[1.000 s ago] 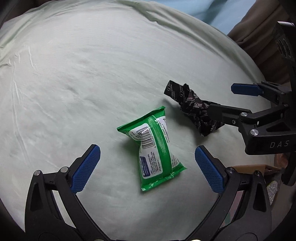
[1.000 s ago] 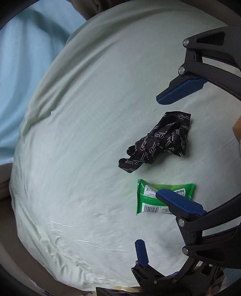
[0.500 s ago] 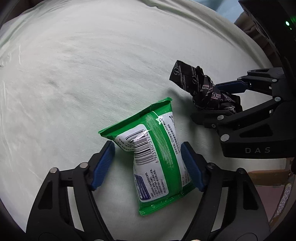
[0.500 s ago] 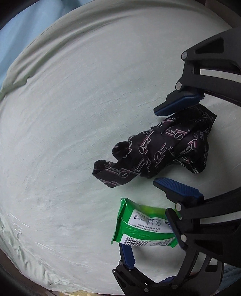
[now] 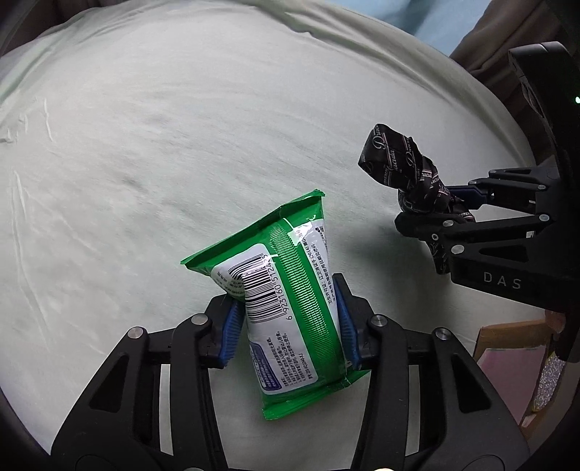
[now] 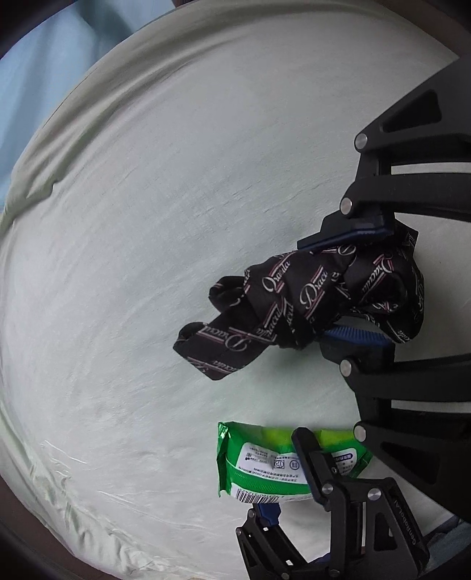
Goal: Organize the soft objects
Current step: 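Carry the wipes pack and black cloth into the box and open both grippers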
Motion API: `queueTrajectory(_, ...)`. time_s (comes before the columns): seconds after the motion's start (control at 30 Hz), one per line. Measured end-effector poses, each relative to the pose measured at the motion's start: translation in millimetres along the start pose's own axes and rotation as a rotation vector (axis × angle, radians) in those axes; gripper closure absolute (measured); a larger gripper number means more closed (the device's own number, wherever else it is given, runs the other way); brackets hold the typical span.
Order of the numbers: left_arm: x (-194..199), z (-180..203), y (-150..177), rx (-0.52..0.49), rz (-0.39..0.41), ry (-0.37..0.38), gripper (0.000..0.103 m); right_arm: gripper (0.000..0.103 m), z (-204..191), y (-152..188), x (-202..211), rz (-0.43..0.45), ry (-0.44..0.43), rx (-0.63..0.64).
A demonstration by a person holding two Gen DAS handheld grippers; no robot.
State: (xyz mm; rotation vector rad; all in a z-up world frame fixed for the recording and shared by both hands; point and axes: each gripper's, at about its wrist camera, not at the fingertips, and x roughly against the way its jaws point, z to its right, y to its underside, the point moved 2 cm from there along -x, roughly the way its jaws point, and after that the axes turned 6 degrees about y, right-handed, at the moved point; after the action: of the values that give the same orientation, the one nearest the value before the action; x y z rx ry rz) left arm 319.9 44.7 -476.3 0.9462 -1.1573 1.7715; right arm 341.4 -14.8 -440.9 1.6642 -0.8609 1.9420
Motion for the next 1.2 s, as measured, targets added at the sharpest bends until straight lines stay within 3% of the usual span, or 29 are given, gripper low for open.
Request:
queueTrajectory(0.17,48.4,-5.1,-8.8,-0.020,0.039,0.019,0.061,0.068,-5.7,-0.3,38.8,0.036,0.013,-0.062)
queueTrajectory(0.43,152.0,0.3,-10.2,-0.096,0.100,0.049,0.061,0.068,-24.3,14.9,142.1,0.138,0.022,-0.235)
queueTrajectory(0.77,280.9,29.9,-3.1,-0.276,0.148,0.125,0.061,0.068,-39.4,70.9,268.0,0.252,0.063,-0.482)
queueTrajectory(0.97,316.5,71.8,12.6,-0.396,0.146,0.169,0.061,0.068,-45.3,121.6,310.7,0.301,0.073,-0.693)
queueTrajectory(1.2,317.1,132.9,39.8,-0.435,0.131,0.222,0.061,0.068,-19.3,198.9,338.4,0.297,0.124,-0.848)
